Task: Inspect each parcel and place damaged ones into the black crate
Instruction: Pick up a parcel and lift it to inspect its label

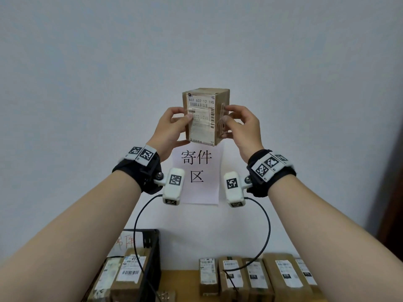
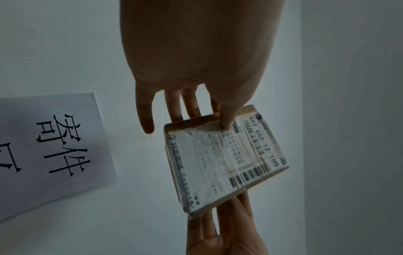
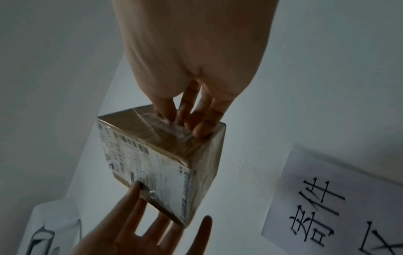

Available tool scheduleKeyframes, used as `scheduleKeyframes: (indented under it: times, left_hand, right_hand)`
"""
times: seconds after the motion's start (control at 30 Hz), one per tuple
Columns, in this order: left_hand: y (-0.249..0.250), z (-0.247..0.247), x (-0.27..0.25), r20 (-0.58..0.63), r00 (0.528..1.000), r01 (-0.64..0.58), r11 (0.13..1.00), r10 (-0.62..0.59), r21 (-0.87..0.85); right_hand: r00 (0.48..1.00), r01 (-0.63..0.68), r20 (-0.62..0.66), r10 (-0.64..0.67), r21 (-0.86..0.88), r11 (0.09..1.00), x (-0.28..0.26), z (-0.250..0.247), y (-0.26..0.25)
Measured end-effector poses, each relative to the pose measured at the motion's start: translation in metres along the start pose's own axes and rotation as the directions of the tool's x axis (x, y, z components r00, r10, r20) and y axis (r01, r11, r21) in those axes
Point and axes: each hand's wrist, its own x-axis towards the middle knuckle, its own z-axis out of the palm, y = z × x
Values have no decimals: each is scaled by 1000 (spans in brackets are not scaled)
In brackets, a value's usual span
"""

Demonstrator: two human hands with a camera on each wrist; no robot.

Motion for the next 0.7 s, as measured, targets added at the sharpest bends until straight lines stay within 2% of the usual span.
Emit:
scheduleKeyframes:
  times: [0.37,0.5,0.7]
  left_hand:
    - [0,5,-4,-20,999,-44,998,43,-40]
    - [0,8,-6,-18,999,-37,998,37,-43]
    - [-2,13,-8,-11,1000,10,996,-11,-85]
  right_hand:
    - [998,-57,28,56,62,996,-1,4,-2]
    - [998,-52,-26,53,41,998,-2,2,3]
    - [997,-71,-14,73,87,994,-7,-4,2]
